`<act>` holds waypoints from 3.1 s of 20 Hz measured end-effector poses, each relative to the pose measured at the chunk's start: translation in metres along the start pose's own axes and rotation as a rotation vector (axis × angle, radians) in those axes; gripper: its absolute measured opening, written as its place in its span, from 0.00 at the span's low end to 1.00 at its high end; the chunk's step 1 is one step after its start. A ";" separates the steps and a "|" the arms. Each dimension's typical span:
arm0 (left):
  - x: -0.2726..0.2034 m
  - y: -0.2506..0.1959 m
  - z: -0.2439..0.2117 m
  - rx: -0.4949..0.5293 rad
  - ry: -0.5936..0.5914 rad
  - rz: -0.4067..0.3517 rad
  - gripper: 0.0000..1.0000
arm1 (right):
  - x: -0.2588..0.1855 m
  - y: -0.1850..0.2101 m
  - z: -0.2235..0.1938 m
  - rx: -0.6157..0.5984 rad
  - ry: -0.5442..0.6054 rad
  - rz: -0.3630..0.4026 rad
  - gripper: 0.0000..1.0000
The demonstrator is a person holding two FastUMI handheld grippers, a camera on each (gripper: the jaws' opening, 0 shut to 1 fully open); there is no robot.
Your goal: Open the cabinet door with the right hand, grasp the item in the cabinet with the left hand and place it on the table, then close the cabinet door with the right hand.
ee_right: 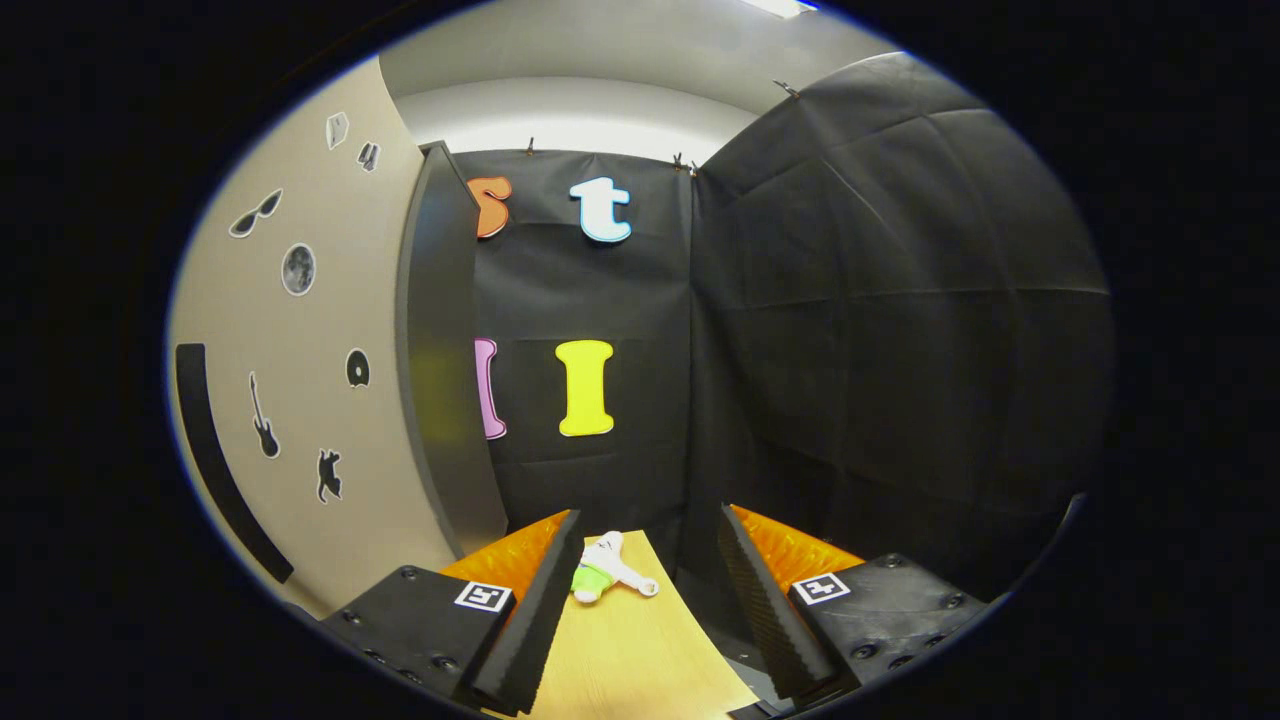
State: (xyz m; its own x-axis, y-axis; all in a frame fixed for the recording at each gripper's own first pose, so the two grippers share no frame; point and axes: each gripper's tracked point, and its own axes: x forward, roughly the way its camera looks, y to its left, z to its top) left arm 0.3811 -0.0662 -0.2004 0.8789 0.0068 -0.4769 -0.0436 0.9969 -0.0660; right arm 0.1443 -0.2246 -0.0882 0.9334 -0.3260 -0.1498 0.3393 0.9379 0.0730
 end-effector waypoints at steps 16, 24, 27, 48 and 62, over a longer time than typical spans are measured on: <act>-0.192 -0.007 -0.013 0.025 -0.114 -0.040 0.26 | -0.053 0.059 0.015 0.022 -0.062 0.182 0.87; -0.280 -0.026 -0.088 0.010 -0.073 -0.086 0.25 | -0.117 0.094 0.010 0.036 -0.066 0.224 0.88; -0.302 -0.035 -0.122 -0.016 -0.062 -0.094 0.26 | -0.150 0.104 0.006 0.033 -0.056 0.242 0.88; -0.243 -0.097 -0.383 -0.067 0.021 -0.017 0.26 | -0.124 0.114 -0.030 0.012 -0.036 0.375 0.89; -0.210 -0.077 -0.442 0.005 0.066 0.088 0.29 | -0.109 0.101 -0.065 0.013 0.057 0.380 0.90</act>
State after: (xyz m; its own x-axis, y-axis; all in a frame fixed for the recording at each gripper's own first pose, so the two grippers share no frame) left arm -0.0098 -0.1789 -0.4822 0.8387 0.0890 -0.5372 -0.1166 0.9930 -0.0174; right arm 0.0694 -0.0867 -0.1291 0.9851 0.0518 -0.1643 -0.0277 0.9889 0.1460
